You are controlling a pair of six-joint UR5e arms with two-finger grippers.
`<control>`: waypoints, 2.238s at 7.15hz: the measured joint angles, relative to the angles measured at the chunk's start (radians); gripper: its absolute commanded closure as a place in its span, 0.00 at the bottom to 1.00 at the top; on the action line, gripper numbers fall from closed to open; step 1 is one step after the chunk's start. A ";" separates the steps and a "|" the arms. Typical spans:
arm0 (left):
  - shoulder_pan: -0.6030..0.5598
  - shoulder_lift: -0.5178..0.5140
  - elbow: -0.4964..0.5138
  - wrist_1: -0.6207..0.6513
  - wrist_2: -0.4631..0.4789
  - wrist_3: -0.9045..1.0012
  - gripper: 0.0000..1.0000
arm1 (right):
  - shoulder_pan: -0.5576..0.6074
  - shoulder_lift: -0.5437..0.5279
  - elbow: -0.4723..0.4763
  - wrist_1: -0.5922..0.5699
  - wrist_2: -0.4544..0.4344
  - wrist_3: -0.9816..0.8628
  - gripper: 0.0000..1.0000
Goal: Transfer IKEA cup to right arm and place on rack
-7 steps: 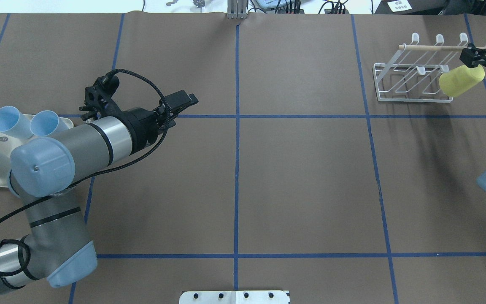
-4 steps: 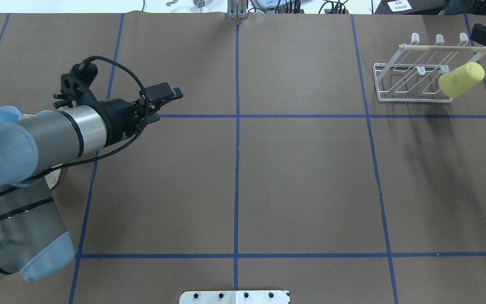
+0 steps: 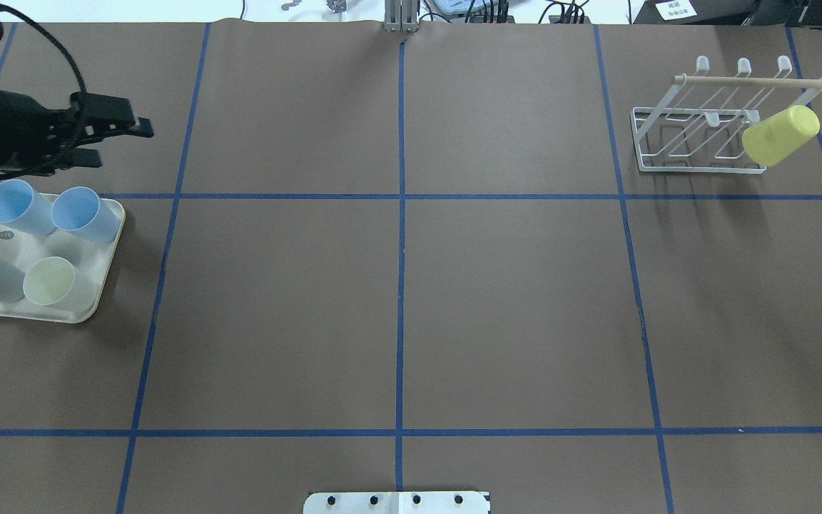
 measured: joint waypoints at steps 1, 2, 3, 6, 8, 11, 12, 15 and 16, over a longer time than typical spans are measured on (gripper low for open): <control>-0.071 0.070 0.018 0.007 -0.106 0.125 0.07 | -0.015 0.032 0.015 -0.001 0.080 0.132 0.01; -0.151 0.122 0.058 0.009 -0.213 0.249 0.08 | -0.056 0.065 0.022 0.018 0.117 0.260 0.01; -0.235 0.149 0.119 0.016 -0.308 0.378 0.08 | -0.115 0.091 0.019 0.056 0.126 0.365 0.01; -0.413 0.153 0.290 0.203 -0.396 0.815 0.00 | -0.303 0.164 0.006 0.116 0.017 0.538 0.01; -0.432 0.164 0.332 0.280 -0.346 0.945 0.00 | -0.375 0.181 0.007 0.122 -0.046 0.570 0.01; -0.358 0.234 0.353 0.152 -0.300 0.789 0.00 | -0.446 0.183 0.000 0.153 -0.123 0.576 0.01; -0.295 0.267 0.354 0.041 -0.273 0.661 0.00 | -0.456 0.183 -0.002 0.160 -0.134 0.577 0.01; -0.173 0.315 0.354 -0.092 -0.216 0.515 0.17 | -0.462 0.182 -0.002 0.164 -0.141 0.578 0.01; -0.142 0.317 0.355 -0.096 -0.208 0.508 0.55 | -0.462 0.181 -0.002 0.164 -0.141 0.578 0.01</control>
